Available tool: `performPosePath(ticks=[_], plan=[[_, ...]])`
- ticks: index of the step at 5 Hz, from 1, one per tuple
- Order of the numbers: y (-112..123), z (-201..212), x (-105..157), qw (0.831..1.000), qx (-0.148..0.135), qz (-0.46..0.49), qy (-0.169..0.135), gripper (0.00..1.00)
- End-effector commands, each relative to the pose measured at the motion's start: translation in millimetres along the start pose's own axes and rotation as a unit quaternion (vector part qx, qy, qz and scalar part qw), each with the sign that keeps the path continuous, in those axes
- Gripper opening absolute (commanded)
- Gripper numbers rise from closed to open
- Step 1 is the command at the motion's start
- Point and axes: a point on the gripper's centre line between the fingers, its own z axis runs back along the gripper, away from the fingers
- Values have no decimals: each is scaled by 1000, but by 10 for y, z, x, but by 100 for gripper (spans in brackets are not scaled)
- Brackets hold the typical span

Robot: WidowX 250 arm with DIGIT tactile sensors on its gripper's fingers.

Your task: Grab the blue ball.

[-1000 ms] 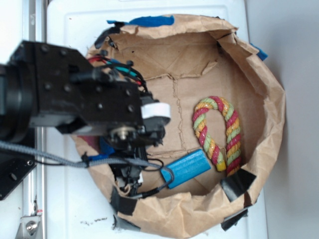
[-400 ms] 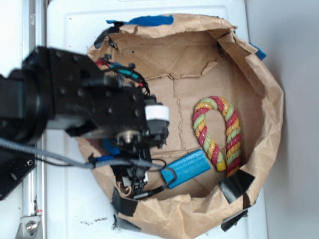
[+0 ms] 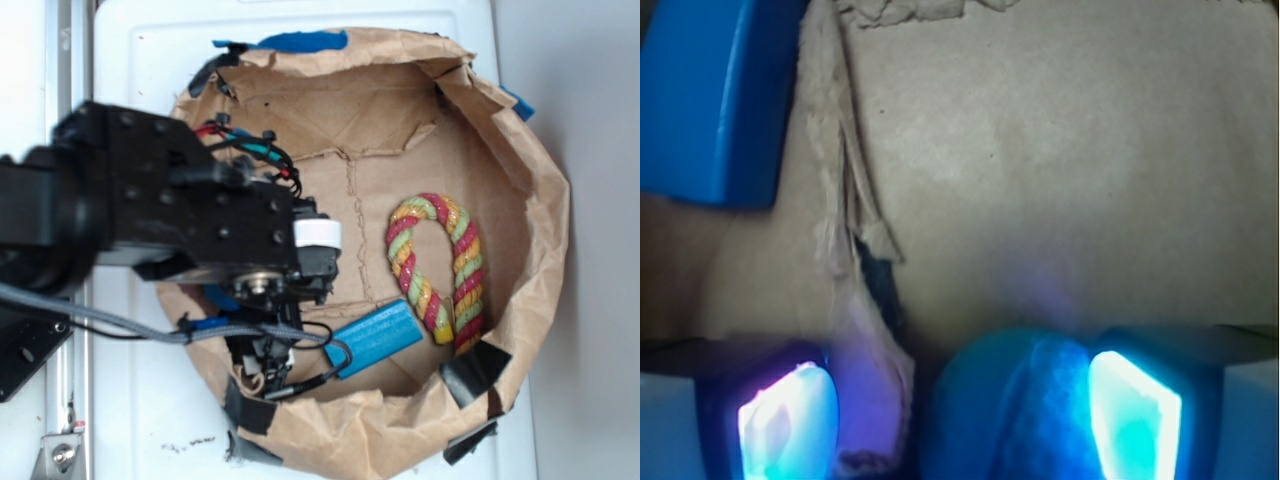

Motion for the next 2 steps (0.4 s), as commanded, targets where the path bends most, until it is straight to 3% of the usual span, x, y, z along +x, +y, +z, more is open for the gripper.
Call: performPosePath(ticks=[1,2], plan=[[31,241,-57,1000,-12,-24,3,100],[86,156,-85,1000,13,-21,14,100]])
